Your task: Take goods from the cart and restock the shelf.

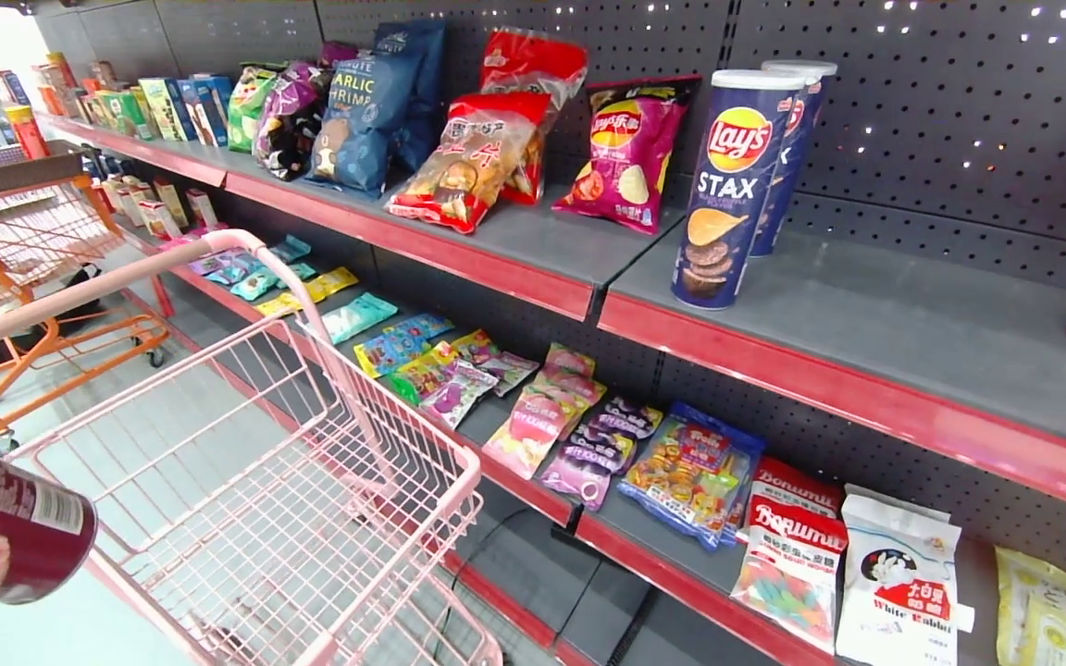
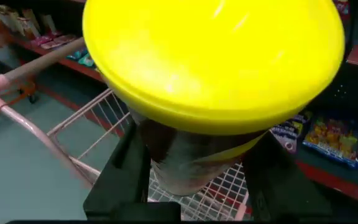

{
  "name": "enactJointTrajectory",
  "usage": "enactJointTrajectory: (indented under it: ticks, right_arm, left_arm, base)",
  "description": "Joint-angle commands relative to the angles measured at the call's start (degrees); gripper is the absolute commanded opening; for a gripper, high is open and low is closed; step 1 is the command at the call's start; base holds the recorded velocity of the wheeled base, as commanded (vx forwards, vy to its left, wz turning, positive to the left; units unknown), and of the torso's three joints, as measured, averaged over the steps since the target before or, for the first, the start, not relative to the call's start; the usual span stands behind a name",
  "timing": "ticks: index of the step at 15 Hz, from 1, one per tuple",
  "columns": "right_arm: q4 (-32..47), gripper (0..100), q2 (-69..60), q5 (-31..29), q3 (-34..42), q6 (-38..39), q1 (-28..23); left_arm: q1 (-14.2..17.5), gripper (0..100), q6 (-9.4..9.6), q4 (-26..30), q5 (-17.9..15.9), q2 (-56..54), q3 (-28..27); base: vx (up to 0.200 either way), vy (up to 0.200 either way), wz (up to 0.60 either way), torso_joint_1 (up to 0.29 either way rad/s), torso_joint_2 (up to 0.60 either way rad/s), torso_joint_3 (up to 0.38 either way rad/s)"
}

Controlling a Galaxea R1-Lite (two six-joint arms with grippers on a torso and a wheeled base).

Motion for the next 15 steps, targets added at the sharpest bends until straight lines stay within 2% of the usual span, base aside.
enactJointTrajectory:
  ticks: [1, 5, 9, 11, 12, 15]
  right_arm:
    - [0.0, 100, 0.0, 0.0, 0.0, 0.0, 0.0]
    - [0.0, 100, 0.1, 0.0, 0.0, 0.1, 0.0]
    - [0.0, 100, 0.0, 0.0, 0.0, 0.2, 0.0]
    - [0.0, 100, 0.1, 0.0, 0.0, 0.2, 0.0]
    - [0.0, 100, 0.0, 0.0, 0.0, 0.2, 0.0]
    - [0.0, 100, 0.0, 0.0, 0.0, 0.2, 0.0]
  left_arm:
    - [0.0, 0, 0.33, -0.1, -0.1, -6.1, 2.4]
    - [0.1, 0, 0.33, 0.1, 1.2, -8.7, 3.4]
    - [-0.1, 0, 0.68, 0.4, 0.7, -9.1, 3.6]
    - [-0.1, 0, 6.22, 1.8, 0.7, -9.0, 3.8]
    - [-0.1, 0, 7.36, 1.8, 0.6, -9.0, 4.1]
    - [-0.2, 0, 8.77, 1.8, 0.6, -9.0, 4.7]
  base:
    - [0.000, 0.000, 0.00, 0.193, -0.53, -0.349]
    - [0.000, 0.000, 0.00, 0.211, -0.56, -0.355]
    - [0.000, 0.000, -0.60, 0.222, -0.58, -0.339]
    - [0.000, 0.000, -0.60, 0.056, -0.14, -0.081]
    - [0.000, 0.000, -0.60, 0.032, -0.01, -0.041]
    - [0.000, 0.000, -0.60, 0.015, 0.00, -0.012]
